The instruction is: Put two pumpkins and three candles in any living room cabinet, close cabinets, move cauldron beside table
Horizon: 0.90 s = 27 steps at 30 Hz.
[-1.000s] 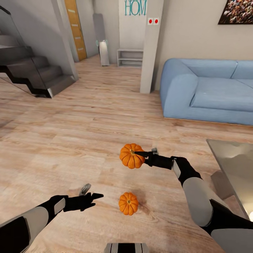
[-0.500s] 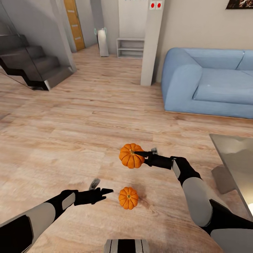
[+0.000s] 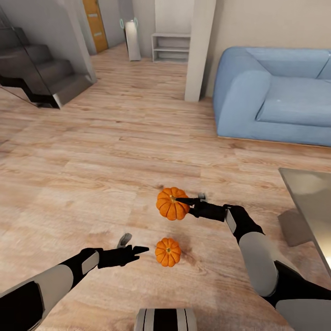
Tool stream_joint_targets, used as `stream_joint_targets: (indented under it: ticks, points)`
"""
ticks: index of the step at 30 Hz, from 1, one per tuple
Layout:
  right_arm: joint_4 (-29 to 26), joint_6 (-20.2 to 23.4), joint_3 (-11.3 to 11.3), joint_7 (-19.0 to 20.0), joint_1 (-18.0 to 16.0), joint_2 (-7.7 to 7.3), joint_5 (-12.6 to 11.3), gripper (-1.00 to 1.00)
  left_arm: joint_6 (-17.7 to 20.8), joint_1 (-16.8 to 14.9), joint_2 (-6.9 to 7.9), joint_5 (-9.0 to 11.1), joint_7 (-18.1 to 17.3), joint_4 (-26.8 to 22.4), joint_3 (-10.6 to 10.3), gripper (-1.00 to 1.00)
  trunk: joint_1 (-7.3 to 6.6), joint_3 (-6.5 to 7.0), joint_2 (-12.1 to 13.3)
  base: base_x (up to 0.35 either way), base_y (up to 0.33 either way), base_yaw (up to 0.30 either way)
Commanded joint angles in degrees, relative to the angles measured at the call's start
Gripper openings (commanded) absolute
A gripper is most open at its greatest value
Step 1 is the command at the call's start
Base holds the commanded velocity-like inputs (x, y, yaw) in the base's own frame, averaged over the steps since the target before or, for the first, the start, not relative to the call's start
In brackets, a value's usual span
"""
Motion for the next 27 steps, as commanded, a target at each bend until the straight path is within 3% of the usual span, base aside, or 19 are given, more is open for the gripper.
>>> stream_joint_targets:
  ticks: [1, 4, 6, 10, 14, 17, 21, 27]
  points:
    - [0.0, 0.1, 0.0, 0.0, 0.0, 0.14, -0.1, -1.00, 0.0, -0.3, 0.07, -0.6, -0.1, -0.2, 0.0, 1.00, 0.02, -0.23, 0.0, 0.000, 0.000, 0.000]
    - [0.0, 0.0, 0.0, 0.0, 0.0, 0.25, -0.1, -1.00, 0.0, -1.5, 0.14, -5.0, -0.6, -0.8, 0.0, 1.00, 0.10, -0.89, -0.1, 0.000, 0.000, 0.000]
    - [0.0, 0.0, 0.0, 0.0, 0.0, -0.01, -0.1, -1.00, -0.1, -1.9, 0.18, -6.8, -1.5, -2.4, 0.0, 1.00, 0.15, -1.34, -0.1, 0.000, 0.000, 0.000]
    - [-0.1, 0.1, -0.2, 0.1, 0.0, -0.40, -0.2, -1.00, -0.2, -2.1, 0.59, -7.3, -1.8, -3.3, 0.1, 1.00, 0.25, -2.22, -0.1, 0.000, 0.000, 0.000]
    - [0.0, 0.1, -0.2, 0.0, 0.0, -0.35, -0.2, -1.00, -0.2, -2.1, 3.05, -7.3, -1.9, -3.3, 0.2, 1.00, 0.30, -2.66, -0.2, 0.000, 0.000, 0.000]
    - [0.0, 0.1, -0.3, 0.0, 0.0, -0.49, -0.2, -1.00, -0.2, -2.1, 3.81, -7.2, -1.9, -3.3, 0.4, 1.00, 0.30, -2.66, -0.2, 0.000, 0.000, 0.000]
    - [0.0, 0.1, -0.3, 0.0, 0.0, -0.67, -0.2, -1.00, -0.2, -2.0, 3.99, -7.1, -1.9, -3.1, 0.5, 1.00, 0.30, -2.66, -0.2, 0.032, 0.000, 0.000]
    - [0.0, 0.1, -0.3, 0.0, 0.0, -0.66, -0.2, -1.00, -0.5, -2.0, 3.85, -7.0, -1.5, -2.9, 0.5, 1.00, 0.30, -2.66, -0.2, 0.298, 0.000, 0.000]
